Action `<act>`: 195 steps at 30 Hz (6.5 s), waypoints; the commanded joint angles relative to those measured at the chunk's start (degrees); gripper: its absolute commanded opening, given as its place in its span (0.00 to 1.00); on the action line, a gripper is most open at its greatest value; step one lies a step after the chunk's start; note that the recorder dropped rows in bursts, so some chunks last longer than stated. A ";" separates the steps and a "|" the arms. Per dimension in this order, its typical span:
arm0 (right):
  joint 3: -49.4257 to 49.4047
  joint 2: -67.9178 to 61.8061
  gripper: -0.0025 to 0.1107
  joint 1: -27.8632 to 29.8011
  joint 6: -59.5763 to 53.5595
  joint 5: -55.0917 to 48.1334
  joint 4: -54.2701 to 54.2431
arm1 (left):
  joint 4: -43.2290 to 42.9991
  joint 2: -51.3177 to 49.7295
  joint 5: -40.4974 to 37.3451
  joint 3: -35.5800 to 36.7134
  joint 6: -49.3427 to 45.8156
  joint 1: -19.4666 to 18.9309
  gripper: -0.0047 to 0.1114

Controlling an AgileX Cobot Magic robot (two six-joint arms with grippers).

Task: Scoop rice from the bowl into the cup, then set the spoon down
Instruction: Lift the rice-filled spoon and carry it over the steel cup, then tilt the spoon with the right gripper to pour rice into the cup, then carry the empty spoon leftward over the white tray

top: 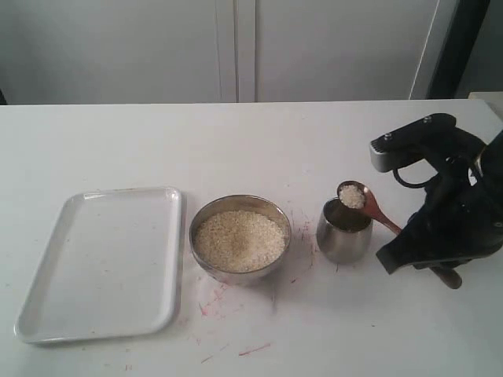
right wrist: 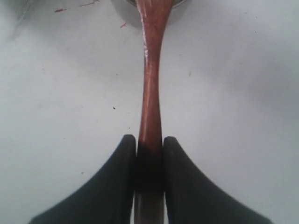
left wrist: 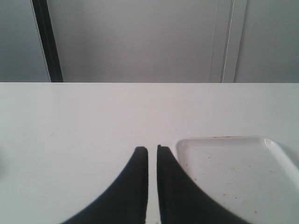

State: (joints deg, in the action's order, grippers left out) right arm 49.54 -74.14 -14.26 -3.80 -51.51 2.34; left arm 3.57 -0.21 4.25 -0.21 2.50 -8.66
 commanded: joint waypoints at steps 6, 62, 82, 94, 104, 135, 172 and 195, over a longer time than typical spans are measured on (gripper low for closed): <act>-0.31 -0.69 0.02 0.59 2.10 1.55 2.81 | 0.26 0.21 0.23 0.21 0.31 0.20 0.16; -0.31 -4.56 0.02 -6.44 10.39 0.84 15.53 | 0.26 0.21 0.23 0.21 0.31 0.20 0.16; -0.31 -7.04 0.02 -14.33 21.70 -5.74 30.43 | 0.26 0.21 0.23 0.21 0.31 0.20 0.16; -0.31 -7.35 0.02 -14.89 22.01 -5.89 30.99 | 0.26 0.21 0.23 0.21 0.31 0.20 0.16; -0.31 -9.44 0.02 -18.85 26.30 -9.18 36.24 | 0.26 0.21 0.23 0.21 0.31 0.20 0.16; -0.31 -13.49 0.02 -25.30 31.11 -17.54 45.29 | 0.26 0.21 0.24 0.21 0.31 0.20 0.16; 0.00 -1.84 0.02 -20.98 34.89 -2.40 13.74 | 0.26 0.21 0.24 0.21 0.31 0.20 0.16; 13.51 -6.90 0.02 -23.00 35.97 4.09 4.33 | 0.26 0.21 0.24 0.21 0.31 0.20 0.16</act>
State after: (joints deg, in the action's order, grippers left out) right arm 58.57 -79.23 -36.07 31.91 -47.66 7.19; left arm 3.57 -0.21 4.25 -0.21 2.50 -8.66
